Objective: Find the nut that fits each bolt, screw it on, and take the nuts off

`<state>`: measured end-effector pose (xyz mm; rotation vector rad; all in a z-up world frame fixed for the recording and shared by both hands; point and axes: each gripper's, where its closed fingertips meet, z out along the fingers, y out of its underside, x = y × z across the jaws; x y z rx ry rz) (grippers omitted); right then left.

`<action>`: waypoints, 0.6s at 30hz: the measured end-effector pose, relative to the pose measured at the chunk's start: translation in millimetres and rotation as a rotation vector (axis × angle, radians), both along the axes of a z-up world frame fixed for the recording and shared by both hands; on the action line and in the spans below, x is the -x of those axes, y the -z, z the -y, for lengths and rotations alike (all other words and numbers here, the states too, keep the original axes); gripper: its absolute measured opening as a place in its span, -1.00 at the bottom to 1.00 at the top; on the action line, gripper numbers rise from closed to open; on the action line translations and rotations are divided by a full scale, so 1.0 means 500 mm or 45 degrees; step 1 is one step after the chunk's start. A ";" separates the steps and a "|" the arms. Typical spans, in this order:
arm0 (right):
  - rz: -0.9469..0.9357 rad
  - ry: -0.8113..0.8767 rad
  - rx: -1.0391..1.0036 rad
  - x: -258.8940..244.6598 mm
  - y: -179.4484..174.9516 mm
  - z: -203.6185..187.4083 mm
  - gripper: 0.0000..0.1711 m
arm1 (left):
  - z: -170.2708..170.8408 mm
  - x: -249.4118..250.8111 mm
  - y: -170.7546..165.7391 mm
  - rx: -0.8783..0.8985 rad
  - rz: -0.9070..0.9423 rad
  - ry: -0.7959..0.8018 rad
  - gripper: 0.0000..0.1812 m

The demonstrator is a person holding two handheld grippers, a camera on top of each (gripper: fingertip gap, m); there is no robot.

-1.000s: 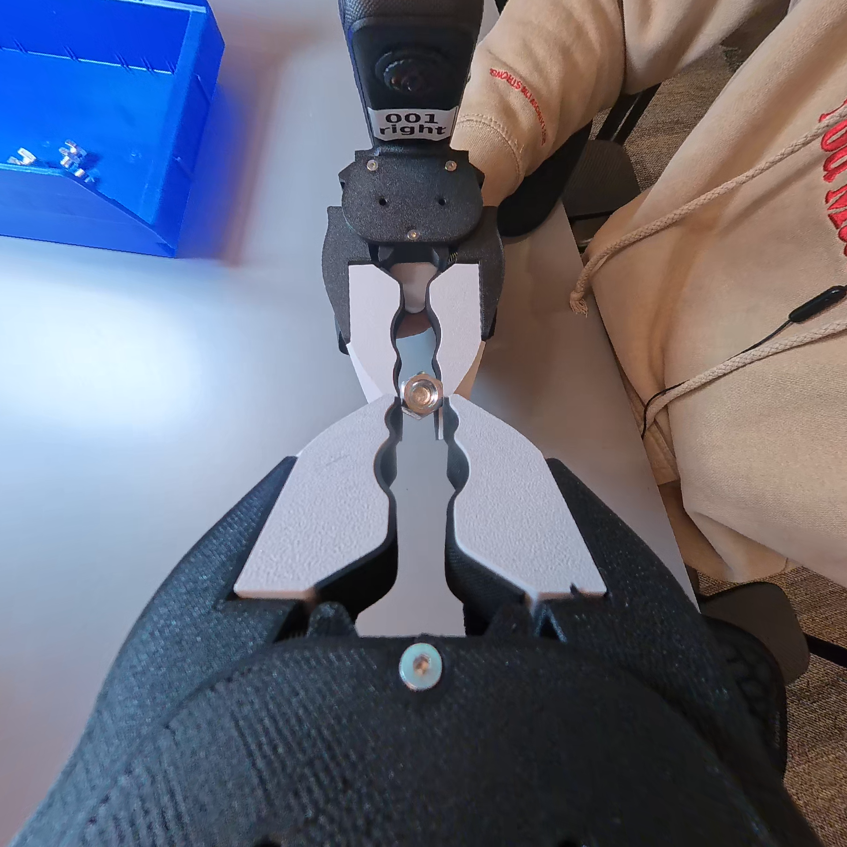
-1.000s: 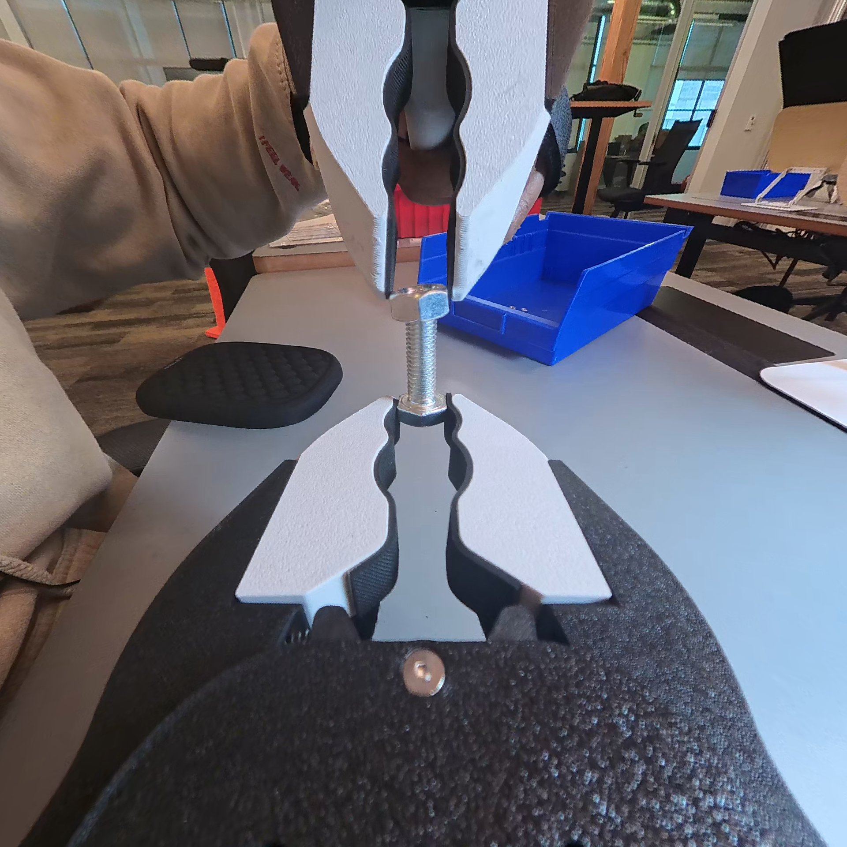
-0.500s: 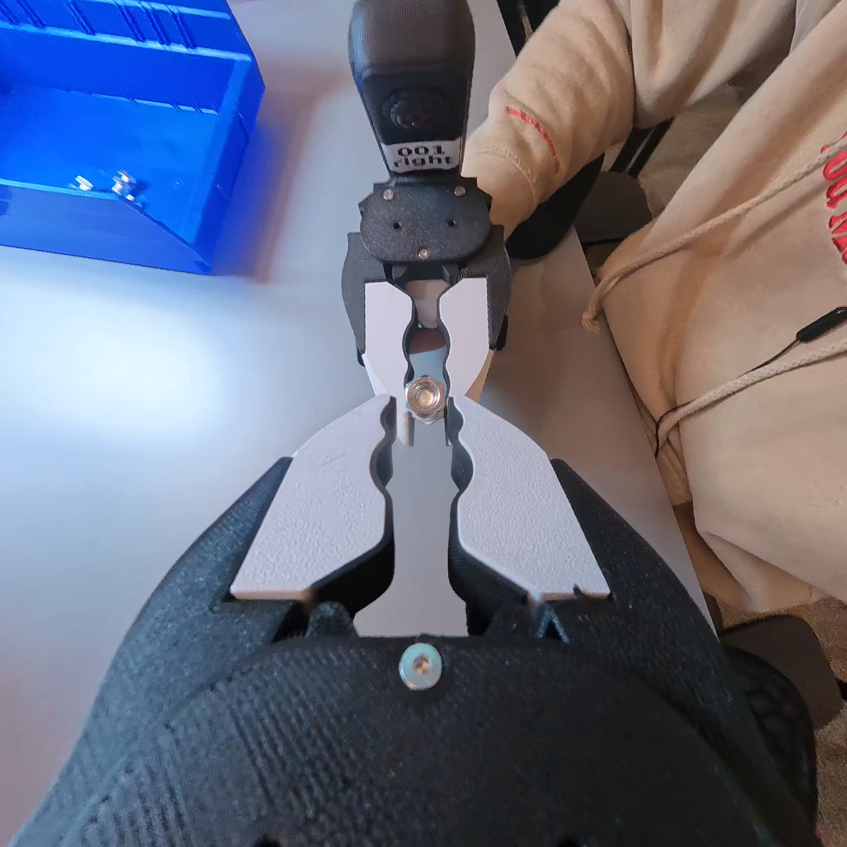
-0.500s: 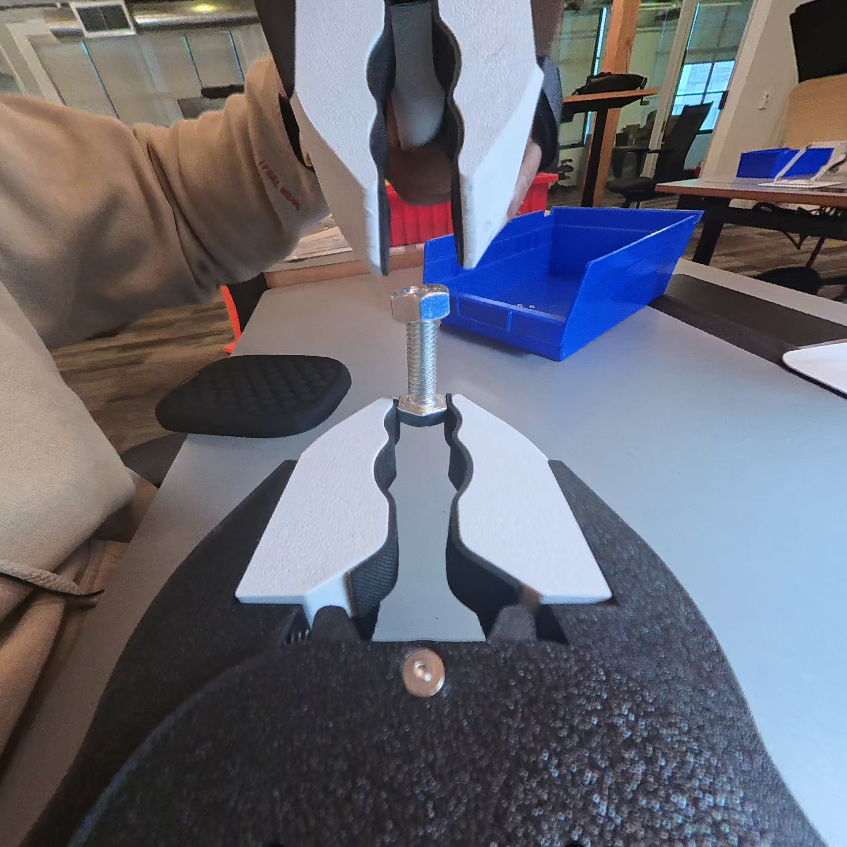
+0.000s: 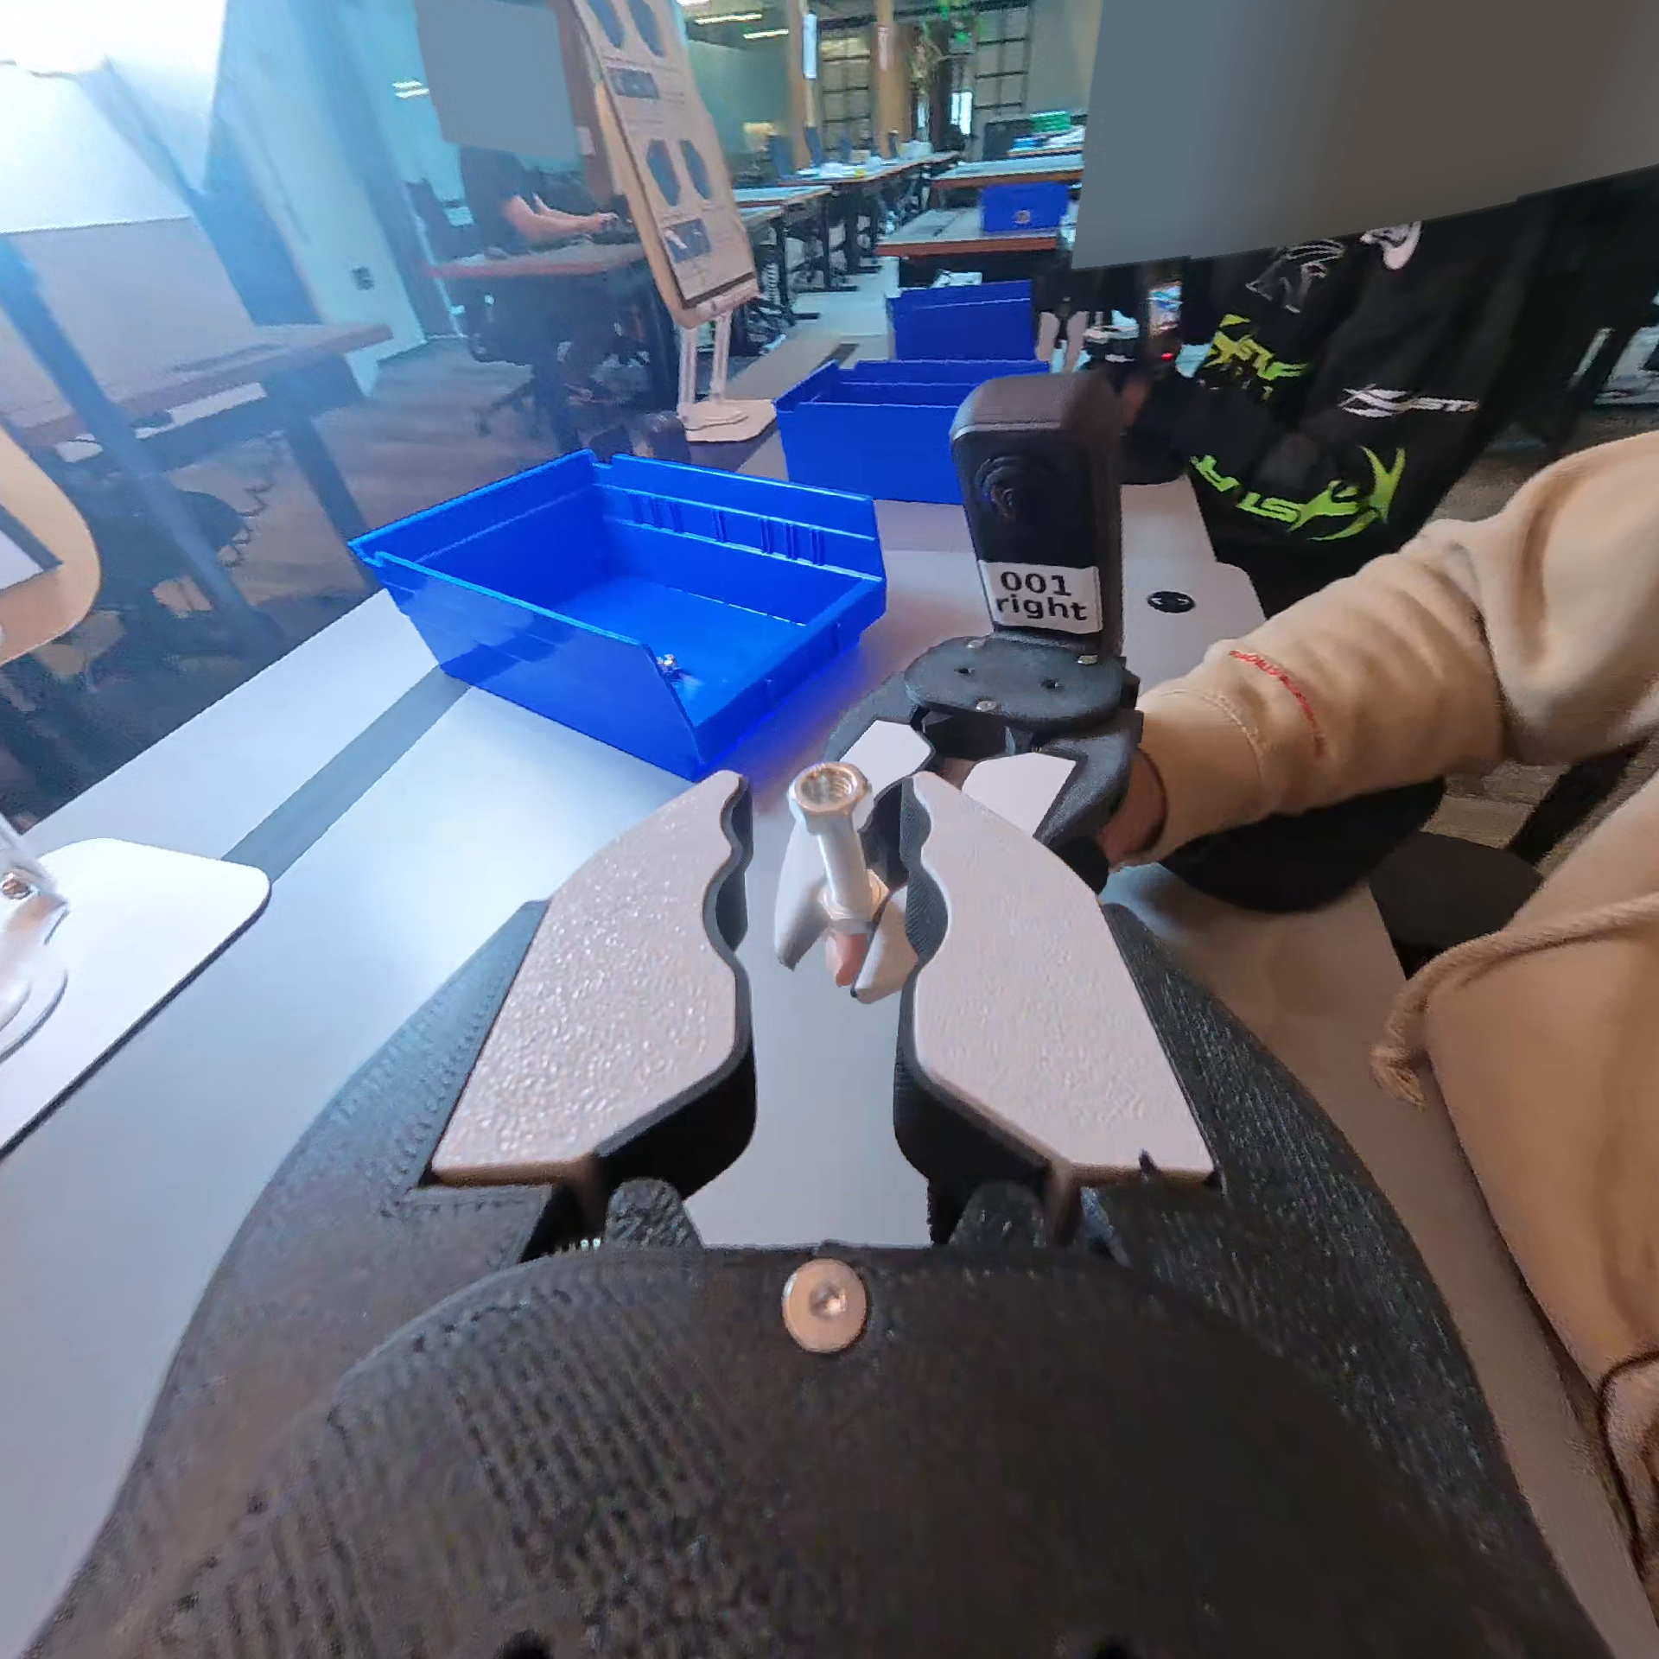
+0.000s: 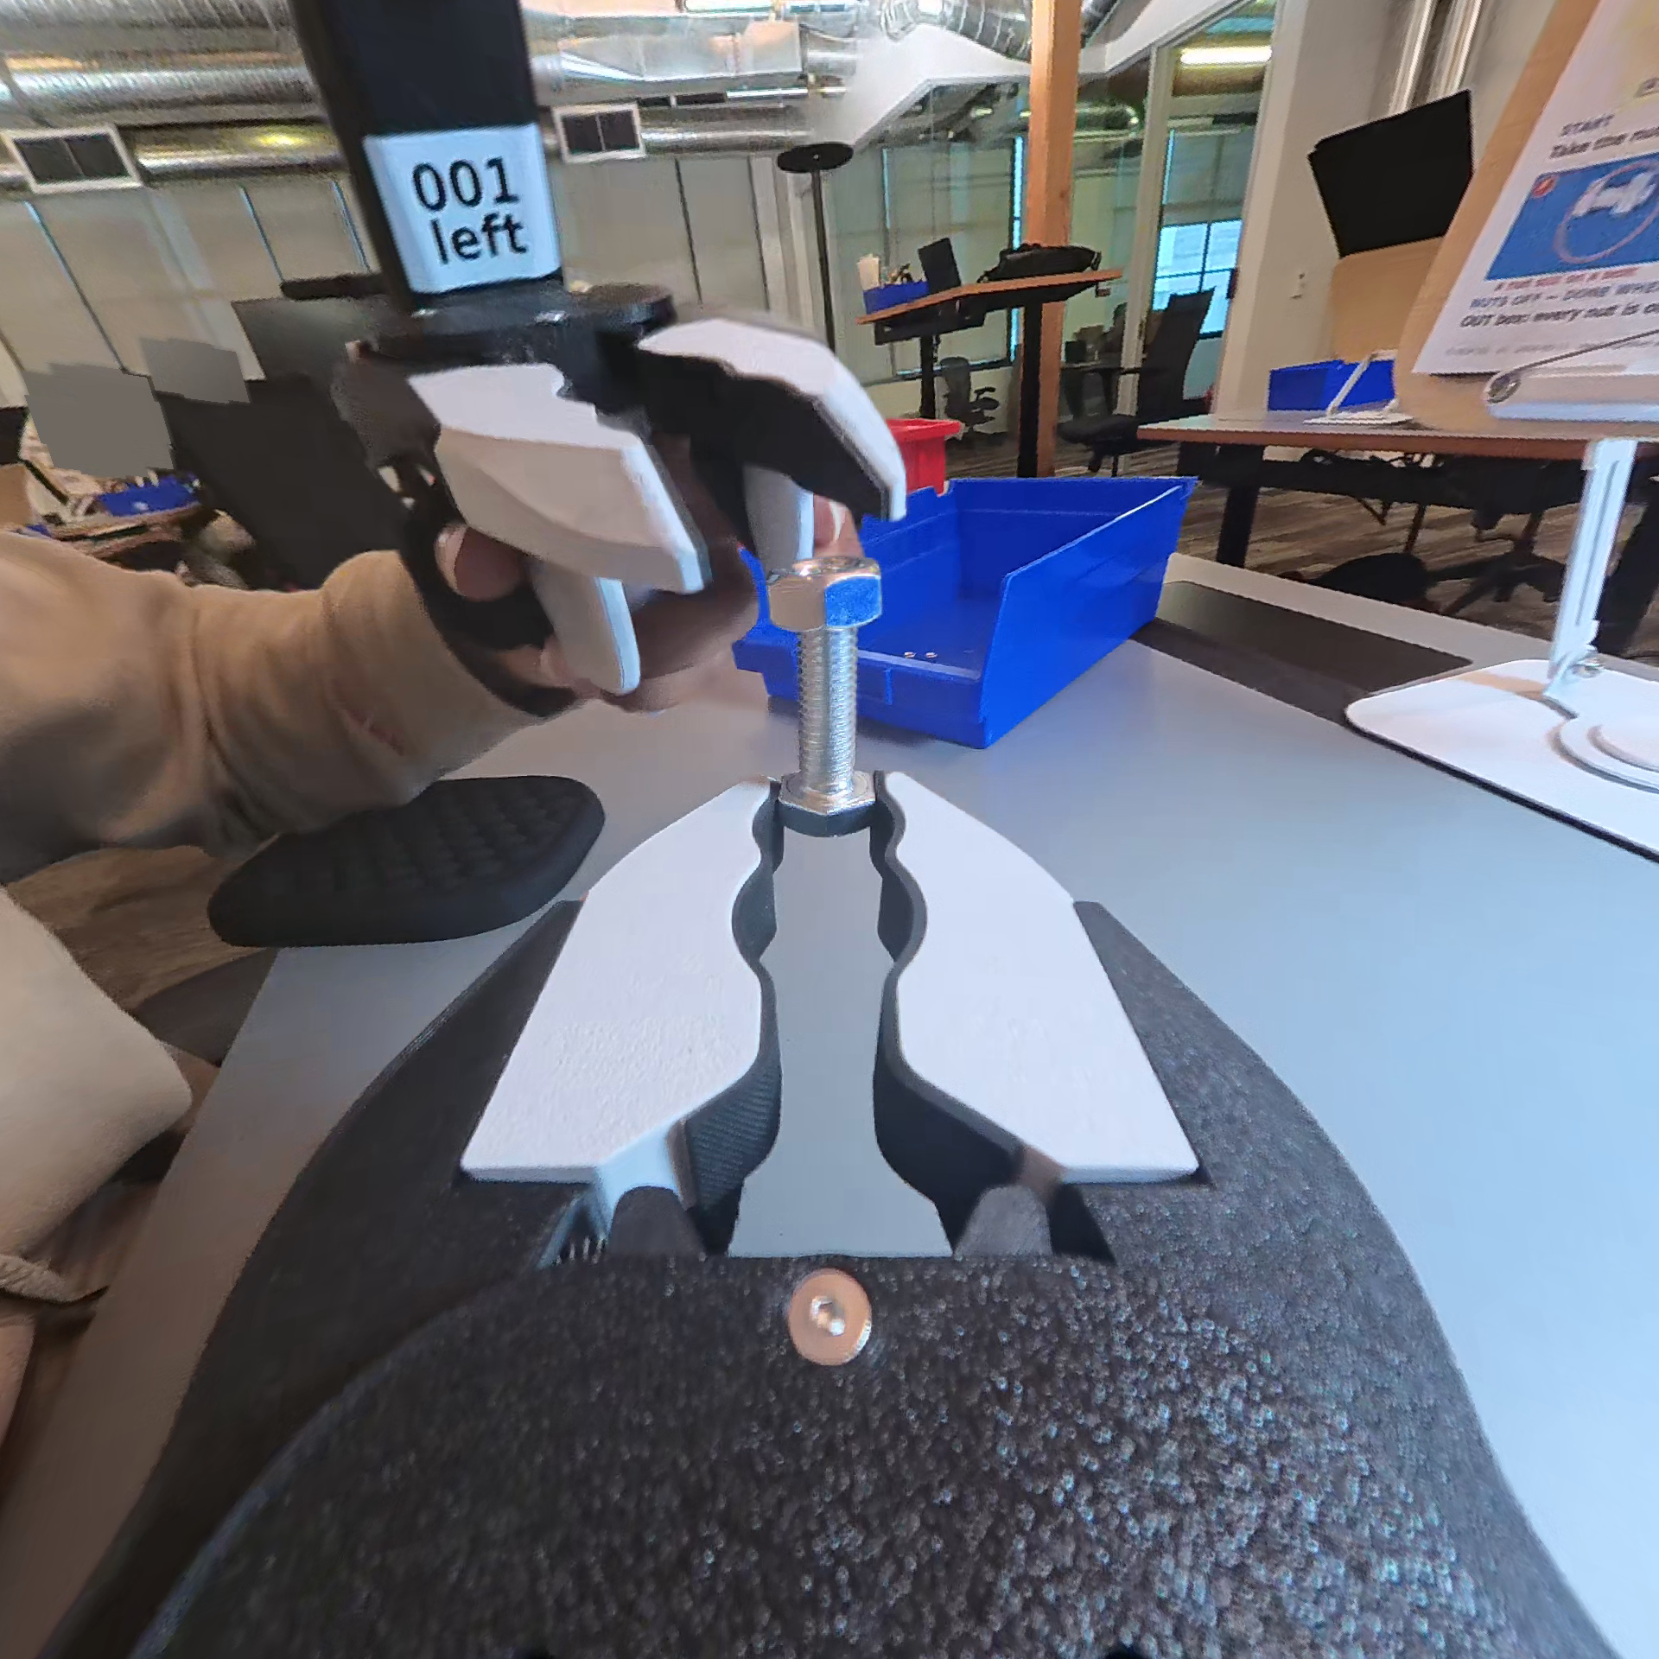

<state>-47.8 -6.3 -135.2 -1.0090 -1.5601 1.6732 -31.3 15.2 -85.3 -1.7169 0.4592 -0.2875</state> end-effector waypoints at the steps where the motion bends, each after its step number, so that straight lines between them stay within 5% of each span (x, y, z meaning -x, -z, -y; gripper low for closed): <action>1: -0.003 0.012 -0.002 0.001 -0.001 -0.003 -0.78 | -0.003 0.002 0.004 -0.005 -0.010 -0.032 -0.66; 10: 0.014 0.036 -0.021 0.007 0.008 -0.007 -0.78 | -0.022 0.002 0.028 -0.007 -0.063 -0.114 -0.77; 18: -0.028 -0.011 -0.067 -0.001 0.007 0.007 -0.79 | -0.006 -0.013 0.028 0.048 -0.050 0.045 -0.78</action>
